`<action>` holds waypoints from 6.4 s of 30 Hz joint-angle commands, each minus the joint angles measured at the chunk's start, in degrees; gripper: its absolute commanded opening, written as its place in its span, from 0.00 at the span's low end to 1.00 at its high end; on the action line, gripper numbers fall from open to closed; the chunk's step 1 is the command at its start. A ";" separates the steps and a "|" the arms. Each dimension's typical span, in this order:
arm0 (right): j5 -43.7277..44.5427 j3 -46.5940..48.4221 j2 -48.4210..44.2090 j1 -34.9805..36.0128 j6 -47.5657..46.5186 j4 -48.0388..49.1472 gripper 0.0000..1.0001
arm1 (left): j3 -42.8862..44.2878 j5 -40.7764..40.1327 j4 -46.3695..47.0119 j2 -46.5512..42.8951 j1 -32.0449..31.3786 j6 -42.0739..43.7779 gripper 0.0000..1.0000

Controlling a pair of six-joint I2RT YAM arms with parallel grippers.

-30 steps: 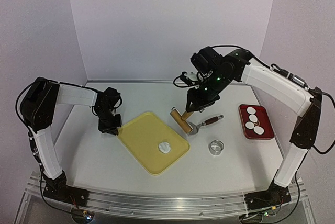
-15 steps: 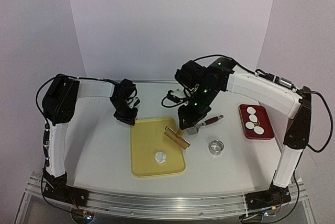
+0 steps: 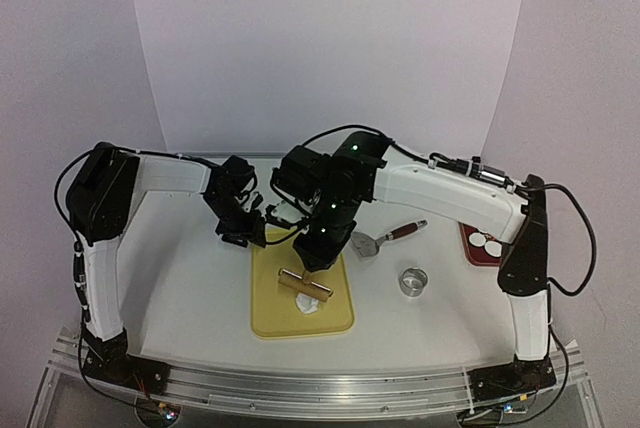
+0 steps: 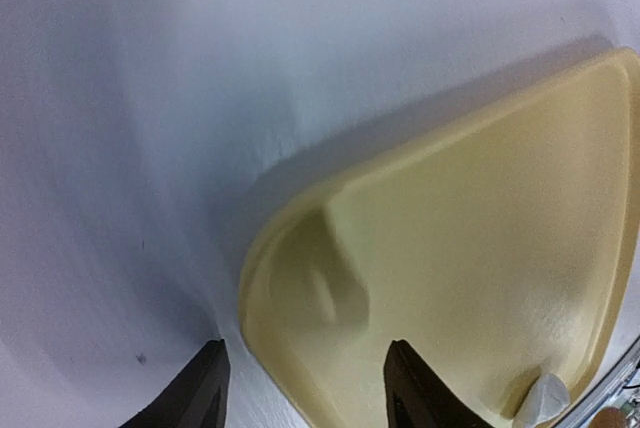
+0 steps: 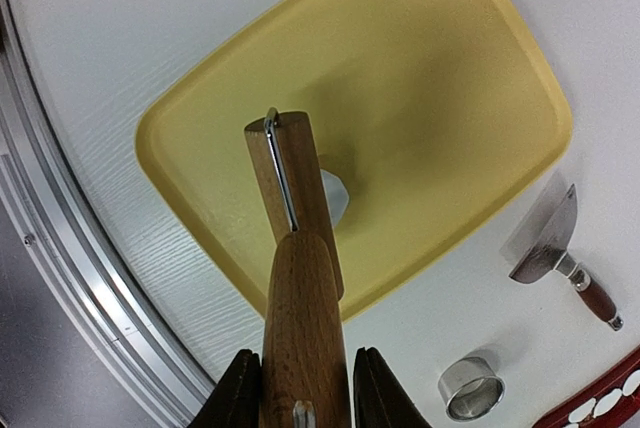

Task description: Roll out the dumpling wrappers from the dough

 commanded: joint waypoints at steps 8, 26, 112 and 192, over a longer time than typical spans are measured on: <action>-4.79 3.32 2.81 -1.75 7.95 -1.63 0.00 | -13.30 10.78 7.18 -9.60 -1.34 -9.65 0.50; -2.93 5.85 8.33 -2.55 7.26 -7.19 0.00 | -10.16 5.49 4.93 -3.73 -2.02 -6.13 0.21; -17.47 -6.84 14.87 -10.66 14.12 11.26 0.00 | -10.11 7.05 7.44 -0.40 -2.76 -6.22 0.00; -16.08 -45.27 -5.52 -22.22 36.84 23.81 0.00 | -15.51 1.54 5.58 -3.04 -2.34 -6.29 0.00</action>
